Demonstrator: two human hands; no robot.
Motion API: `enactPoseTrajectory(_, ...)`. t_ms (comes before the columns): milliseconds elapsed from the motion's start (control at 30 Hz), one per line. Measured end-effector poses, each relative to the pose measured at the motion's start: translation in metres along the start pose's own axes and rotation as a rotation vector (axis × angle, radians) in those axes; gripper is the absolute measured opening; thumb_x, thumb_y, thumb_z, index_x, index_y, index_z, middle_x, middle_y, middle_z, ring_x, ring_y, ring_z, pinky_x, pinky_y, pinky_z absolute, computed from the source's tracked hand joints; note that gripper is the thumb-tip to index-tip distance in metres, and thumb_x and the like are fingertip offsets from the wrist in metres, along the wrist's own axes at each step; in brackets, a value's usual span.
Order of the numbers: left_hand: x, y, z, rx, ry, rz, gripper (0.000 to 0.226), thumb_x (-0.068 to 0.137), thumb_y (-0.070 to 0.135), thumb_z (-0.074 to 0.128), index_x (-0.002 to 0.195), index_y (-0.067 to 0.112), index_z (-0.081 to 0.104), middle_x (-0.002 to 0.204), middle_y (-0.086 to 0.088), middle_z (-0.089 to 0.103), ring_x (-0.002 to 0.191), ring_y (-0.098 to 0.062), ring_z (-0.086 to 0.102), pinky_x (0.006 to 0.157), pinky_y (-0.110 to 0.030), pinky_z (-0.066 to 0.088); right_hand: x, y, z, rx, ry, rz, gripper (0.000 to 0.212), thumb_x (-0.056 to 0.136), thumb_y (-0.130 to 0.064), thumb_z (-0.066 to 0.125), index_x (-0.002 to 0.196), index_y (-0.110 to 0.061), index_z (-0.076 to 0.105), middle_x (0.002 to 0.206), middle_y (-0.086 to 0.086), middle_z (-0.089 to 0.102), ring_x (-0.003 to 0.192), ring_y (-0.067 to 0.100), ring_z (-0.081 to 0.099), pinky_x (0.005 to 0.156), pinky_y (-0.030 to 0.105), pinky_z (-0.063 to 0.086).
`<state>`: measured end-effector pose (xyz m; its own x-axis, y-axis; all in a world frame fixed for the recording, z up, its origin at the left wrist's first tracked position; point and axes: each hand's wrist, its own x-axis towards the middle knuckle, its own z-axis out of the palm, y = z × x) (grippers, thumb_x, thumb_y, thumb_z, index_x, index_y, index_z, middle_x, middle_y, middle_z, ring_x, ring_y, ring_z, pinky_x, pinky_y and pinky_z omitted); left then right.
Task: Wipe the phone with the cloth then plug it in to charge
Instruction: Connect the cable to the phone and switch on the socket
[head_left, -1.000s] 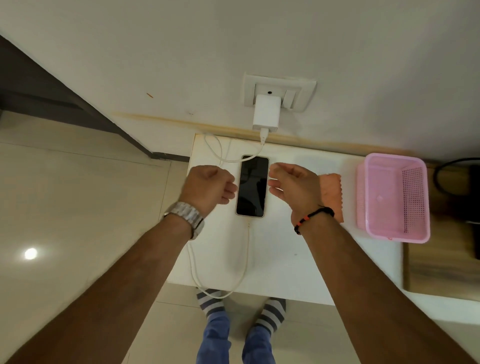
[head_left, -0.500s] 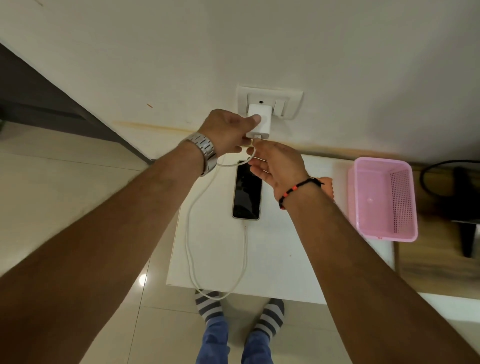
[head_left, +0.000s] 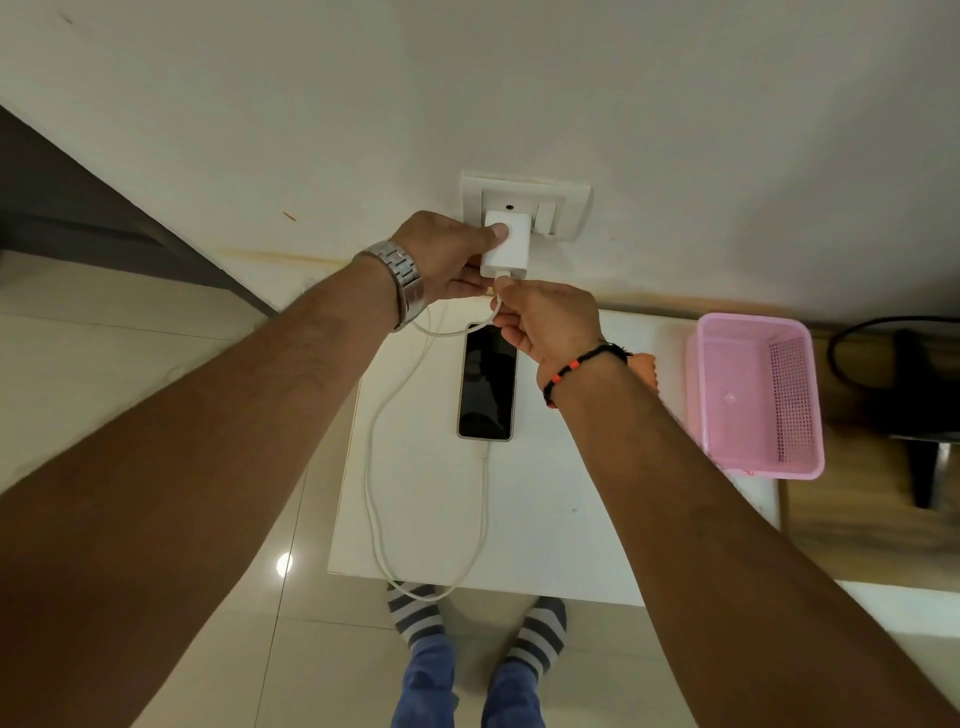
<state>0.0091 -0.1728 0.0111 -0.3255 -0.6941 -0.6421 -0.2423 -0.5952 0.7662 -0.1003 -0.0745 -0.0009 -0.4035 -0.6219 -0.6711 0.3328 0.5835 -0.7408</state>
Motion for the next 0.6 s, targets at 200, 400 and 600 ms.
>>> enactPoseTrajectory(200,0.000,-0.001,0.002,-0.007,0.021,-0.007,0.042,0.094,0.023,0.075,0.124,-0.004,0.065,0.109,-0.023,0.076,0.096,-0.032,0.077,0.082,-0.038,0.065,0.003,-0.003,0.000,-0.008,0.008,0.013,0.011,0.087,-0.020,0.076,0.082,-0.011,0.072,0.087,0.010,0.077,0.075,0.018,0.072,0.066,0.025,0.058)
enactPoseTrajectory(400,0.000,-0.002,0.001,-0.013,0.016,-0.014,0.038,0.093,0.024,0.076,0.120,-0.002,0.067,0.105,-0.021,0.077,0.091,-0.030,0.078,0.078,-0.036,0.066,-0.002,-0.002,0.000,0.003,0.008,0.006,0.010,0.088,-0.021,0.075,0.085,-0.012,0.073,0.084,0.007,0.076,0.073,0.015,0.071,0.068,0.025,0.058)
enactPoseTrajectory(600,-0.001,-0.008,0.002,0.077,0.070,0.024,0.041,0.092,0.040,0.074,0.112,0.005,0.071,0.102,-0.015,0.079,0.085,-0.022,0.080,0.083,-0.038,0.065,-0.010,0.000,-0.006,-0.067,-0.032,-0.067,0.014,0.089,-0.029,0.074,0.086,-0.016,0.074,0.090,0.004,0.078,0.081,0.016,0.074,0.077,0.027,0.062)
